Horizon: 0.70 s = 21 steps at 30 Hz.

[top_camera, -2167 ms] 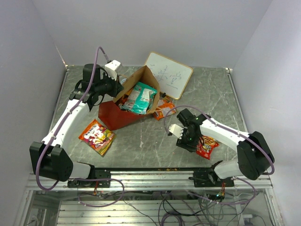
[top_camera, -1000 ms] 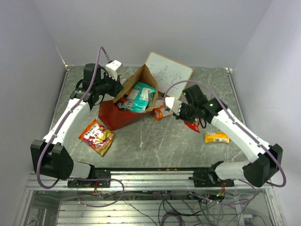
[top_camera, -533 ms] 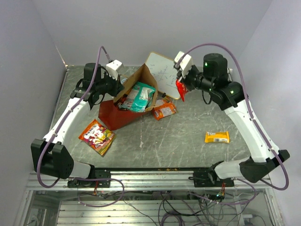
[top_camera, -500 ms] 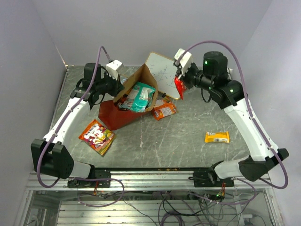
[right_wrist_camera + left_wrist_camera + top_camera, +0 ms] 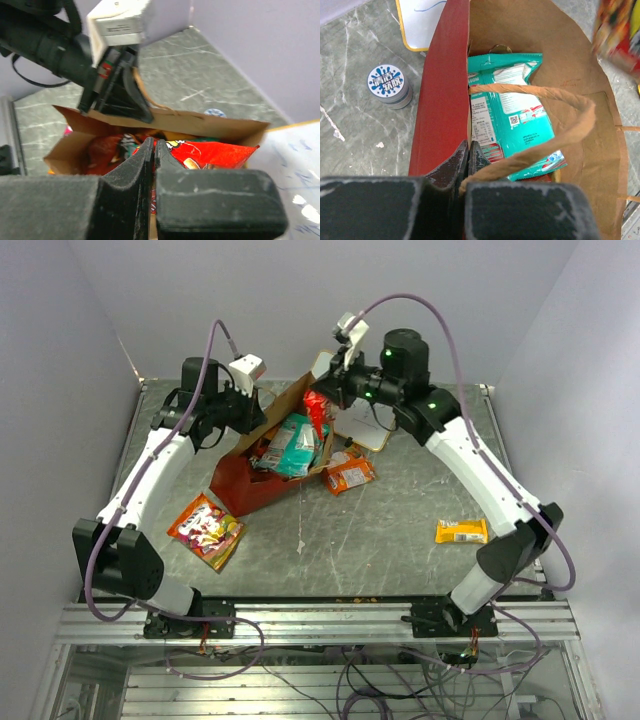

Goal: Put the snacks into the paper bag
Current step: Place the snack in the paper bag.

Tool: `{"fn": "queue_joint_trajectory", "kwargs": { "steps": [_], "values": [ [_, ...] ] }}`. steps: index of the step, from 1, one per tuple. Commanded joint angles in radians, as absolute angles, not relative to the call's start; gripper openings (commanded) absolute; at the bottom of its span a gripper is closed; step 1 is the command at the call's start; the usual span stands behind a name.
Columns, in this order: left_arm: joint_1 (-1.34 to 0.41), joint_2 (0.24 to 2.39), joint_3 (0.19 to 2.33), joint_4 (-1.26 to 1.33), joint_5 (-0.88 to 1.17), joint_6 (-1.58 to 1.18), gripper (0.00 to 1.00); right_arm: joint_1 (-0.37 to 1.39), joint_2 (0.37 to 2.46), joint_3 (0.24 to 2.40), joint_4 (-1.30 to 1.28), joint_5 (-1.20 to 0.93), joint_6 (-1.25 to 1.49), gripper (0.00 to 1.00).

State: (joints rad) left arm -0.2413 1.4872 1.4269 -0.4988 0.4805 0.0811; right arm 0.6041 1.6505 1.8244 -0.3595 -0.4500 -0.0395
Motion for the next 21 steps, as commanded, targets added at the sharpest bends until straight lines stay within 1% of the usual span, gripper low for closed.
{"fn": "queue_joint_trajectory", "kwargs": {
  "steps": [1, 11, 21],
  "values": [
    [-0.244, 1.519, 1.501, -0.540, 0.506, 0.032, 0.07, 0.658, 1.695, 1.846, -0.227, -0.533, 0.105, 0.00],
    [-0.241, 1.536, 1.520, -0.562, 0.557, -0.028, 0.07, 0.758, 1.765, 1.803, -0.185, -0.592, 0.078, 0.00],
    [-0.215, 1.540, 1.514, -0.563, 0.577, -0.058, 0.07, 0.819, 1.845, 1.805, -0.194, -0.574, 0.017, 0.00]
  ]
}}
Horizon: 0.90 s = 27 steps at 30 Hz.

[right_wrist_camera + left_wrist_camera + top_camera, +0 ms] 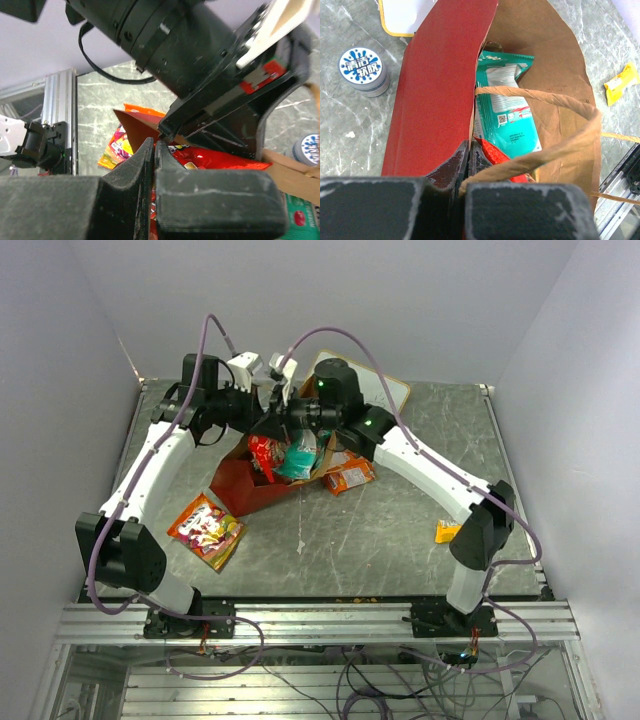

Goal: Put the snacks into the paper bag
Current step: Place the snack in the paper bag.

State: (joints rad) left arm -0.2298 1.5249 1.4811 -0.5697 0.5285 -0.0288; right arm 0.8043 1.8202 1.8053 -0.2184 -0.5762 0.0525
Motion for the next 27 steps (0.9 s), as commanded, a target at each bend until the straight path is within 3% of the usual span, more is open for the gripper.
{"fn": "queue_joint_trajectory", "kwargs": {
  "steps": [1, 19, 27],
  "values": [
    [-0.210, 1.542, 1.514, -0.563, 0.581, -0.061, 0.07, 0.820, 1.846, 1.794, -0.188, -0.565, 0.015, 0.00],
    [-0.185, 1.543, 1.493, -0.539, 0.614, -0.069, 0.07, 0.879, 1.952, 1.798, -0.262, -0.442, -0.089, 0.00],
    [-0.178, 1.542, 1.482, -0.529, 0.624, -0.068, 0.07, 0.879, 1.956, 1.838, -0.344, -0.398, -0.169, 0.21]
  ]
}}
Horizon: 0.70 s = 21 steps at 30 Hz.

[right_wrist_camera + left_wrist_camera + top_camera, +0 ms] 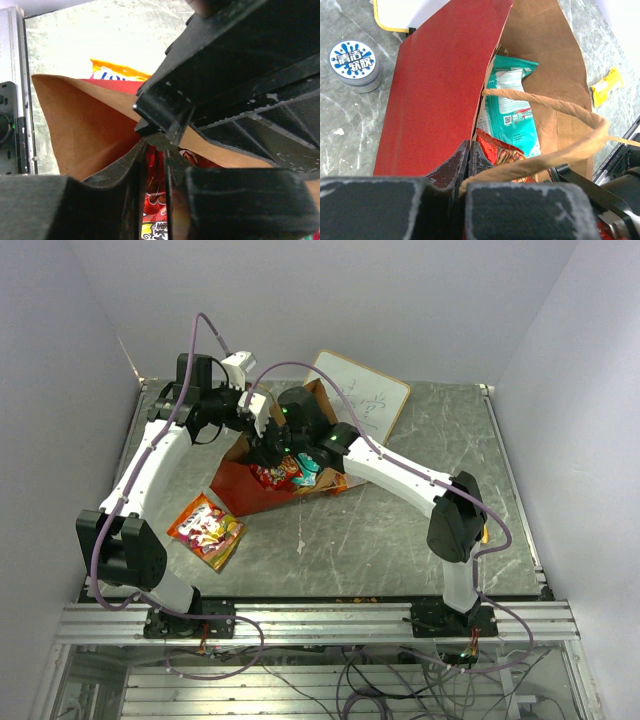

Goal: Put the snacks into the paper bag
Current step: Place the snack in the paper bag.

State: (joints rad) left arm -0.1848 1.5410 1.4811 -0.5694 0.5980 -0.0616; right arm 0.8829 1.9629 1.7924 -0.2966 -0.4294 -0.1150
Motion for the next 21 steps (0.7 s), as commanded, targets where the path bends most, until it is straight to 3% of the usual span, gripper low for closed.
{"fn": "queue_joint_trajectory", "kwargs": {
  "steps": [1, 13, 21],
  "values": [
    [-0.178, 1.543, 1.482, -0.528, 0.626, -0.067, 0.07, 0.879, 1.952, 1.843, -0.351, -0.397, -0.176, 0.25],
    [-0.174, 1.534, 1.463, -0.508, 0.618, -0.054, 0.07, 0.879, 1.854, 1.913, -0.450, -0.379, -0.284, 0.68],
    [-0.173, 1.525, 1.450, -0.486, 0.603, -0.051, 0.07, 0.868, 1.735, 1.912, -0.504, -0.344, -0.356, 0.71]
  ]
}}
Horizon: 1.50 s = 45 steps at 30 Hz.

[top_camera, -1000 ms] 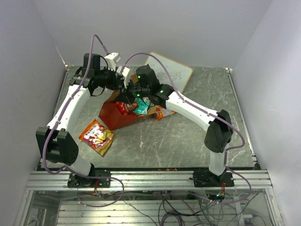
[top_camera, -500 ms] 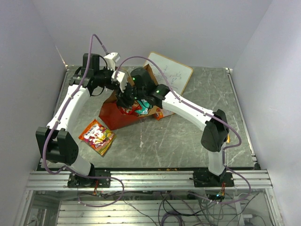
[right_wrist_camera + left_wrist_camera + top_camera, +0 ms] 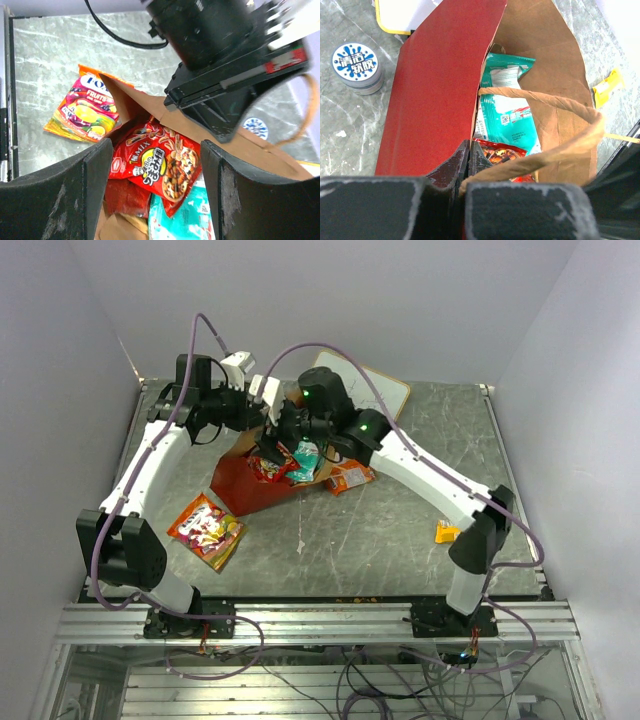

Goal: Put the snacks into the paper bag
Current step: Place the snack in the paper bag, then pick up the snack from the center of the board.

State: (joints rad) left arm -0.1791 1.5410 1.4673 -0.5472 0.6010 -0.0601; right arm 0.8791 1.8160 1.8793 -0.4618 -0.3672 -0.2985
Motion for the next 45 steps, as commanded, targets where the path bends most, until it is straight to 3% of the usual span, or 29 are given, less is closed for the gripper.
{"fn": "queue_joint_trajectory", "kwargs": {
  "steps": [1, 8, 21, 31, 41, 45],
  "values": [
    [-0.174, 1.522, 1.446, -0.484, 0.602, -0.052, 0.07, 0.863, 1.718, 1.910, -0.516, -0.343, -0.368, 0.71],
    [-0.173, 1.532, 1.479, -0.529, 0.588, 0.000, 0.07, 0.730, 1.600, 1.835, -0.542, -0.392, -0.407, 0.72],
    [-0.173, 1.530, 1.509, -0.597, 0.618, 0.117, 0.07, 0.307, 1.441, 1.412, -0.375, -0.462, -0.235, 0.72],
    [-0.175, 1.507, 1.486, -0.584, 0.613, 0.135, 0.07, 0.192, 1.602, 1.161, -0.269, -0.505, -0.167, 0.69],
    [-0.175, 1.476, 1.446, -0.551, 0.647, 0.128, 0.07, 0.178, 1.796, 1.195, -0.262, -0.539, -0.093, 0.65],
    [-0.175, 1.474, 1.446, -0.550, 0.651, 0.130, 0.07, 0.169, 1.859, 1.236, -0.278, -0.554, -0.079, 0.58]
  ]
}}
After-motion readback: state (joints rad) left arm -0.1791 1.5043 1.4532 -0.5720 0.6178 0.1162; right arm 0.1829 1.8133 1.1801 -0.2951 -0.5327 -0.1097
